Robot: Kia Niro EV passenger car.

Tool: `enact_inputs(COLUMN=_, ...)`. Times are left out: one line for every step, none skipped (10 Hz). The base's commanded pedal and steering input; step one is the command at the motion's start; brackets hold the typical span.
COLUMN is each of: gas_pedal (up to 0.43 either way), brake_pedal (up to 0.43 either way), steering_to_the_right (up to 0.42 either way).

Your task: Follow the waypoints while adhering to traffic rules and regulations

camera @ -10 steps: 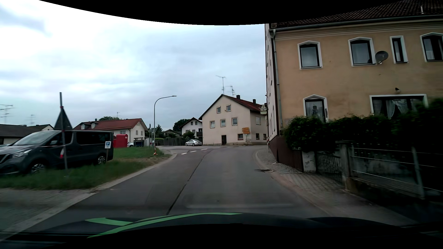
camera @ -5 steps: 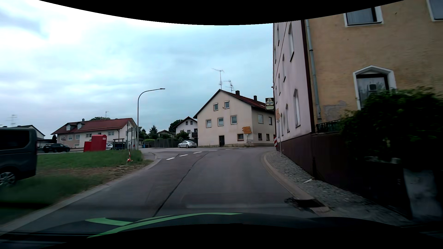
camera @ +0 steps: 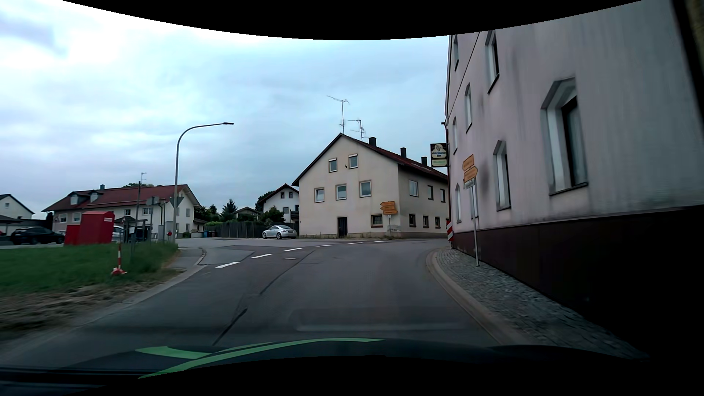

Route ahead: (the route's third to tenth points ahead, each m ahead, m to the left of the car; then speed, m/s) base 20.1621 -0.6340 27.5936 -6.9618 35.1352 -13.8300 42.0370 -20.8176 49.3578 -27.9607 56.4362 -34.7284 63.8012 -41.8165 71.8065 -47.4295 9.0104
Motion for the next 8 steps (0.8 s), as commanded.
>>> enact_inputs(gas_pedal=0.0, brake_pedal=0.0, steering_to_the_right=0.037)
enact_inputs(gas_pedal=0.0, brake_pedal=0.0, steering_to_the_right=0.039)
enact_inputs(gas_pedal=0.0, brake_pedal=0.0, steering_to_the_right=0.043)
enact_inputs(gas_pedal=0.0, brake_pedal=0.0, steering_to_the_right=0.048)
enact_inputs(gas_pedal=0.0, brake_pedal=0.0, steering_to_the_right=0.057)
enact_inputs(gas_pedal=0.0, brake_pedal=0.0, steering_to_the_right=0.066)
enact_inputs(gas_pedal=0.0, brake_pedal=0.0, steering_to_the_right=0.07)
enact_inputs(gas_pedal=0.0, brake_pedal=0.0, steering_to_the_right=0.074)
